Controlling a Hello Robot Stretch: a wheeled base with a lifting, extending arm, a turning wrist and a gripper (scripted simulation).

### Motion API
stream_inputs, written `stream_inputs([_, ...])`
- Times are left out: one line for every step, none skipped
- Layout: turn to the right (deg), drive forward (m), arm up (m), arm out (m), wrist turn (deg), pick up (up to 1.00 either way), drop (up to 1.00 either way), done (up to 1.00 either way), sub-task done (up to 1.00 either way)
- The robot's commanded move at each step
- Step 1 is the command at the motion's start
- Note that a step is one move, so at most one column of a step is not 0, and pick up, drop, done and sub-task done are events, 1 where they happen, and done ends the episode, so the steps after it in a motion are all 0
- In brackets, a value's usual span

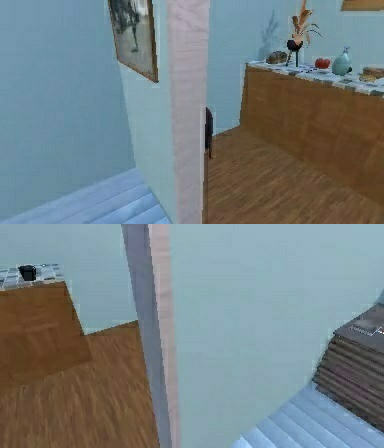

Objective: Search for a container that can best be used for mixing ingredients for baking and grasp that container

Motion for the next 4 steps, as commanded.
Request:
stream_inputs([45.0, 0.00, 0.00, 0.00, 0.0, 0.00, 0.00, 0.00, 0.00])
stream_inputs([3.0, 0.00, 0.00, 0.00, 0.0, 0.00, 0.00, 0.00, 0.00])
stream_inputs([0.0, 1.00, 0.00, 0.00, 0.0, 0.00, 0.00, 0.00, 0.00])
stream_inputs([0.0, 0.60, 0.00, 0.00, 0.0, 0.00, 0.00, 0.00, 0.00])
